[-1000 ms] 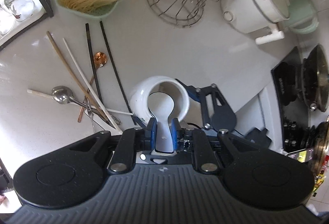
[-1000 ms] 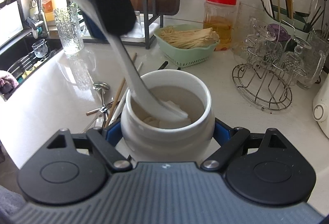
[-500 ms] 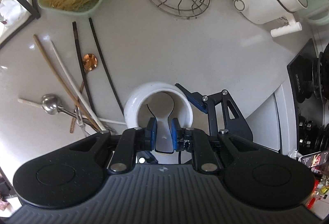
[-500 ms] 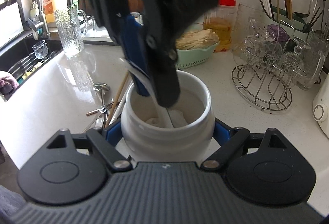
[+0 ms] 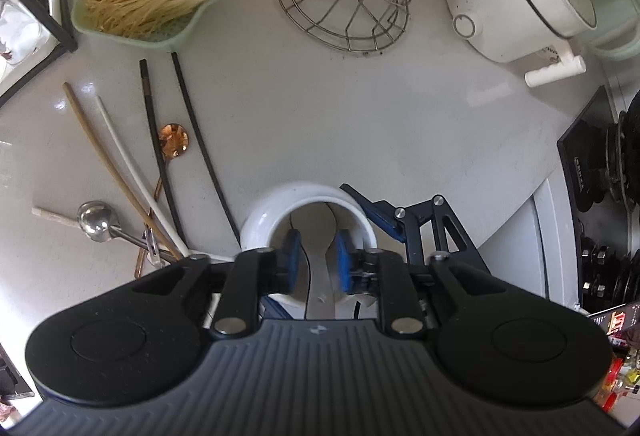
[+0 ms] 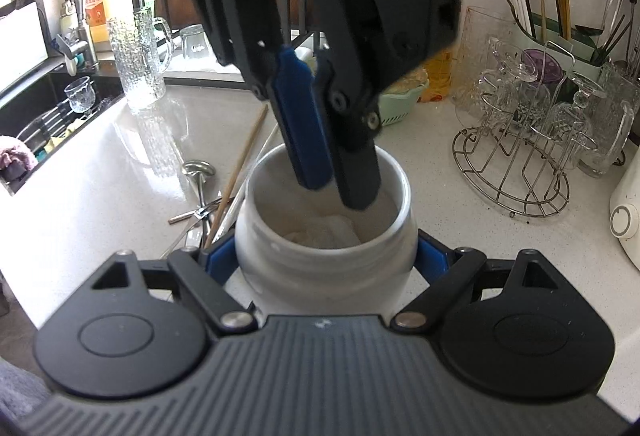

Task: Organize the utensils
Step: 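Carry the spoon into the jar with the left tool and open, then move the left tool back over the utensil pile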

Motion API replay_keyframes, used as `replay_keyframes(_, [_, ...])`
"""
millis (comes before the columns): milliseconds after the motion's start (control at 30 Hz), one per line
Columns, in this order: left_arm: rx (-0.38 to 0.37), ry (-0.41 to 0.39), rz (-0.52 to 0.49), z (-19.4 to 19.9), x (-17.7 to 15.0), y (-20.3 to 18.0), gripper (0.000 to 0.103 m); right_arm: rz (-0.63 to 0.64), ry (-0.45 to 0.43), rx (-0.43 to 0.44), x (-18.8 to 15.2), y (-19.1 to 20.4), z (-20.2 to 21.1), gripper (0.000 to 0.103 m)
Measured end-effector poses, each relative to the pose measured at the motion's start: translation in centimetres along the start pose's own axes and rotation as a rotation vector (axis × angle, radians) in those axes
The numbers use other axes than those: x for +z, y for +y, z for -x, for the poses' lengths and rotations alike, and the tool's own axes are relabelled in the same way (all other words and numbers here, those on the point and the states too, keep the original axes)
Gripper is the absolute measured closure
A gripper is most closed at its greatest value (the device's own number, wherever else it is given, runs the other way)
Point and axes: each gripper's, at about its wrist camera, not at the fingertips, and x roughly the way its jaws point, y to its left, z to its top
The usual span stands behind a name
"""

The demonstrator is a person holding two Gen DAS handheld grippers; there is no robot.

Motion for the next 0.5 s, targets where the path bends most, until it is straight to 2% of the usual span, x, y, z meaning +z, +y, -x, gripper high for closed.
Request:
replay_keyframes(33, [-0.018, 0.004, 0.011, 0.2, -0.1, 0.3, 0.060, -0.001, -0.001, -0.001, 0.0, 0.0, 0.0, 0.012])
replay_keyframes(267, [-0.082, -0.113, 0.036, 3.2, -1.8, 1.7, 0.059, 0.007, 0.016, 0.001, 0.2, 0.0, -0.1, 0.012])
replay_keyframes(500, [-0.090, -0.263, 0.059, 6.1, -4.1, 3.4, 0.059, -0.004, 0.029, 0.000, 0.4, 0.1, -0.1, 0.012])
